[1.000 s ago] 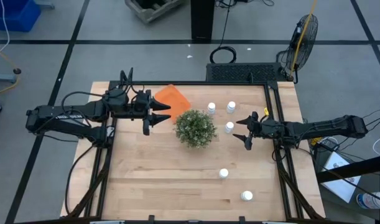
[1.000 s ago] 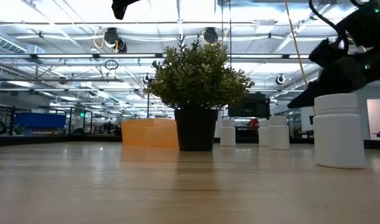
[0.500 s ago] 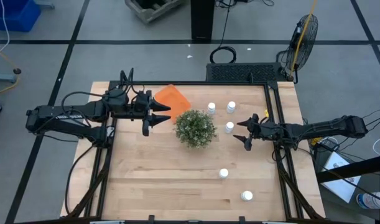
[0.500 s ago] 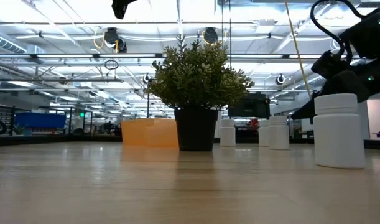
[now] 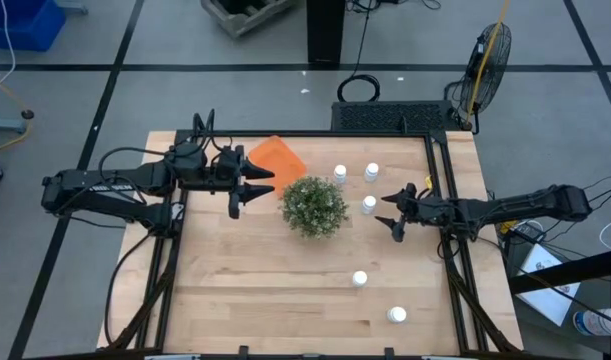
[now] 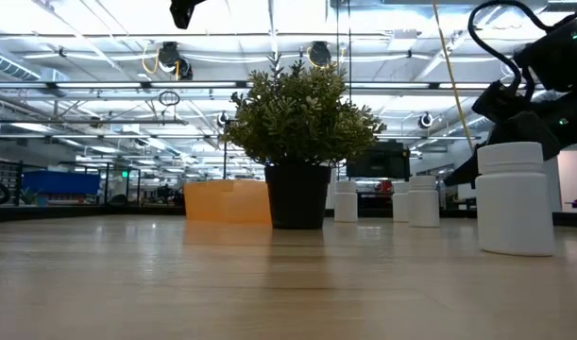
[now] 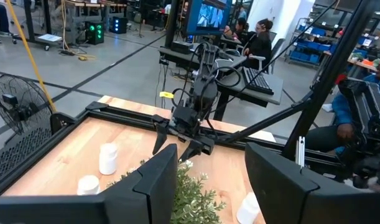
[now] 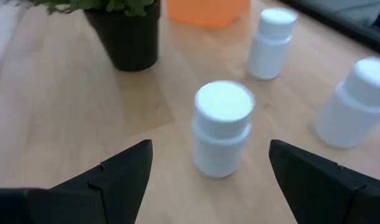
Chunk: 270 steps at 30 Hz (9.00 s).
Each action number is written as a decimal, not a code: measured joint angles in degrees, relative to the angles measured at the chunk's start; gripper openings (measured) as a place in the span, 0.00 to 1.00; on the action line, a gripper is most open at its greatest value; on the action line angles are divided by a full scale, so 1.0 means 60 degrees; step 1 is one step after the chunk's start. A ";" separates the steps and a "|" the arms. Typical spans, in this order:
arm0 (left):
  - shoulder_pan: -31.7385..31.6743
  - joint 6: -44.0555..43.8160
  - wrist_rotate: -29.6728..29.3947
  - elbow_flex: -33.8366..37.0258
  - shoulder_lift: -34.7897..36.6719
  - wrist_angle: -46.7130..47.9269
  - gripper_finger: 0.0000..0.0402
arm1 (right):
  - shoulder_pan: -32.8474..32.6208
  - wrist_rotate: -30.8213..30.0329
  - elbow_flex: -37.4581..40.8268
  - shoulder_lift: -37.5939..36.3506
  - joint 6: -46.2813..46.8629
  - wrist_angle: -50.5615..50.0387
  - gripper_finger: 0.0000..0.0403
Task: Pick and place pill bottles into a basket
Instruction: Put the white medicine bottle into the orange bin
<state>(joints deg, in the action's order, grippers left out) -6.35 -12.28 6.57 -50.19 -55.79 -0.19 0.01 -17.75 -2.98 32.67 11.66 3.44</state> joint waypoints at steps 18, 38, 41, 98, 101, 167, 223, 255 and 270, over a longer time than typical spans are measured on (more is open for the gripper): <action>0.0000 -0.0098 0.0199 0.0004 -0.0004 -0.0004 0.48 | 0.1237 0.0970 -0.1438 0.0362 -0.0991 -0.2104 0.78; 0.0000 -0.0271 0.0512 0.0004 -0.0004 0.0015 0.48 | 0.2092 0.1737 -0.1107 0.2057 -0.1552 -0.0106 0.78; 0.0000 -0.0336 0.0721 0.0004 -0.0004 0.0018 0.48 | 0.2141 0.1737 -0.1098 0.2339 -0.1531 0.0211 0.78; 0.0000 -0.0334 0.0743 0.0004 -0.0004 0.0072 0.48 | 0.2112 0.3226 -0.3686 0.5324 -0.2207 0.0176 0.39; -0.0002 -0.0334 0.0743 0.0004 -0.0004 0.0091 0.48 | 0.2123 0.3233 -0.4970 0.4791 -0.2832 -0.1732 0.38; -0.0044 0.2444 0.1690 -0.5169 -0.2881 0.7185 0.48 | 0.0604 0.4742 -1.2401 0.9230 -0.2379 -0.1627 0.39; 0.0044 0.3111 0.1864 -0.8127 -0.5214 0.9238 0.48 | 0.0542 0.5482 -1.2391 0.9900 -0.2411 -0.1113 0.40; 0.0171 0.3254 0.0956 -0.8116 -0.5592 0.9098 0.48 | 0.0553 0.5392 -1.2391 0.9889 -0.2480 -0.1175 0.40; 0.0168 0.3462 0.0896 -0.8116 -0.5654 0.9231 0.48 | 0.0553 0.5409 -1.2391 0.9891 -0.2484 -0.1200 0.40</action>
<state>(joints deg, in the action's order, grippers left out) -5.34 8.49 11.94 -98.89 -89.71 55.20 3.33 14.70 -77.32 92.02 -3.25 -3.76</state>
